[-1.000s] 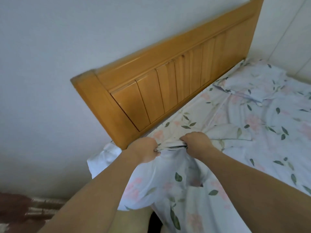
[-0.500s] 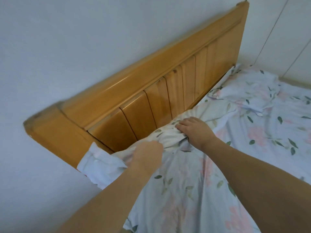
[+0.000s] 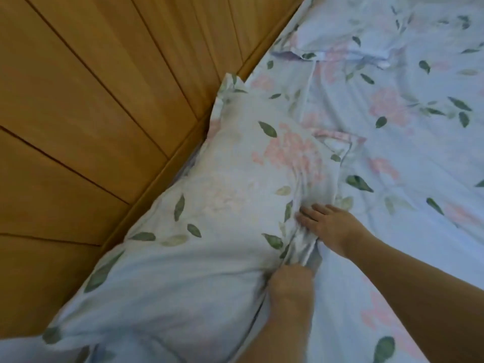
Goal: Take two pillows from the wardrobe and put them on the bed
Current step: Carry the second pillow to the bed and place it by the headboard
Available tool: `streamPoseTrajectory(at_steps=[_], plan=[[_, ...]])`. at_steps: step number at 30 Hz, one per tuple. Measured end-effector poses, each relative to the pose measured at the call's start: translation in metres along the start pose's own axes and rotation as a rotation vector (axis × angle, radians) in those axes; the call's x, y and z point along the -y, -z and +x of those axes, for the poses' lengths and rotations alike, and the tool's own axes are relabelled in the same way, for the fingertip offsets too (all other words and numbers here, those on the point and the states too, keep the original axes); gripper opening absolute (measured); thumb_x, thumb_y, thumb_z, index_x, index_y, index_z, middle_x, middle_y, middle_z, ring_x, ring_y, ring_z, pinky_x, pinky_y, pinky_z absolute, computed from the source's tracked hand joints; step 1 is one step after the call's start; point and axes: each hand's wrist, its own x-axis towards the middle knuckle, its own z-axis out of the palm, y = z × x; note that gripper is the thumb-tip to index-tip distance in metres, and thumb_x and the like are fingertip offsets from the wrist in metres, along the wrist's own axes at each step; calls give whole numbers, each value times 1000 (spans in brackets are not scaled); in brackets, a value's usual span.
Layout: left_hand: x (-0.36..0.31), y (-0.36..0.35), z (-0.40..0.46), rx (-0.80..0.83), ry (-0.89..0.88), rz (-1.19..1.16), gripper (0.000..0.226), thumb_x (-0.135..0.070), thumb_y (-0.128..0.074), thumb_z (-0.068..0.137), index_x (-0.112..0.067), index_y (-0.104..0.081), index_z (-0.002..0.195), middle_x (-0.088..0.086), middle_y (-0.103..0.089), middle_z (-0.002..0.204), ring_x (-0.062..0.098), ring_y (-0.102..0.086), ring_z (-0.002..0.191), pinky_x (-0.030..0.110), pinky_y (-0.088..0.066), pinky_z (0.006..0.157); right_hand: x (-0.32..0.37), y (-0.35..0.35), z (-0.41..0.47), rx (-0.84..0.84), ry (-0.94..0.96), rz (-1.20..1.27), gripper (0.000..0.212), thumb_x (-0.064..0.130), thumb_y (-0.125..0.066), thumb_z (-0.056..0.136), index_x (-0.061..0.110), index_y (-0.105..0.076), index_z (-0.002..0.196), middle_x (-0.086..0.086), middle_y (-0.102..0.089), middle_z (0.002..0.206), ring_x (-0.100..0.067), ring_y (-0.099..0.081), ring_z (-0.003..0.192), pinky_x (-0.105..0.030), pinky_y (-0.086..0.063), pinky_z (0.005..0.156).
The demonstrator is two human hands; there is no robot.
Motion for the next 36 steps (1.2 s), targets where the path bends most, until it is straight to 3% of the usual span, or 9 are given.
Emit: streamPoseTrajectory(at_steps=[3,7,11,15,19,23,26,31,36], plan=[[-13,-7,11,37,18,-132,29,0,-40,95,-3,-64,111,16,-64,118,33,-59,112,39,-49,87,-9,-21,-7,-32,-16,72,70,15,-35,99,28,10,151,7,9,161,-21,-2,148,-39,-6,120],[-2,7,-14,-140,42,-92,14,-22,-69,78,-10,-71,84,10,-72,89,25,-69,84,30,-53,69,-14,-8,-12,-12,-9,108,75,11,-36,97,32,12,150,11,13,160,-20,2,149,-42,-4,121],[33,34,-42,-339,88,-169,45,-49,-35,86,-14,-64,87,10,-67,88,31,-65,84,32,-42,63,-19,25,-16,29,-82,288,79,0,-47,89,29,-9,151,7,2,161,-23,-14,147,-43,-21,118],[104,57,-31,-383,248,-67,60,-56,-29,87,-29,-31,140,6,-28,151,32,-26,137,57,-29,101,-14,46,-2,-318,-653,1224,61,3,-43,86,17,-32,144,-9,-23,153,-34,-39,131,-46,-39,106],[132,45,8,-134,360,-305,61,-71,-14,88,-56,13,140,-18,23,155,28,19,144,75,-3,101,-25,43,33,-465,-934,1848,50,8,-37,94,8,-30,144,-18,-44,141,-38,-47,124,-41,-42,99],[154,22,14,115,605,-376,64,-63,-20,93,-49,16,144,-12,26,156,34,18,143,79,-5,100,-30,37,51,-320,-964,1425,36,15,-43,98,6,-51,131,-12,-51,136,-26,-49,126,-25,-41,99],[131,44,34,-58,575,-267,69,-47,-30,92,-31,4,150,-5,17,158,40,8,142,76,-9,102,-58,20,73,-207,-969,1600,33,5,-38,98,1,-51,128,-23,-55,123,-26,-54,116,3,-38,60],[98,63,71,-234,219,-237,63,-63,-16,90,-47,17,142,-13,28,154,33,20,143,76,-5,102,-90,26,85,-143,-1042,1800,31,11,-42,99,4,-47,69,-11,-45,44,-19,-37,54,-26,-40,48],[122,50,75,-67,238,-140,68,-73,-16,87,-52,21,140,-17,33,152,26,24,143,78,-6,100,-92,16,63,-196,-1026,1282,17,16,-52,87,8,-58,101,-18,-55,91,-28,-57,85,-35,-46,89]])
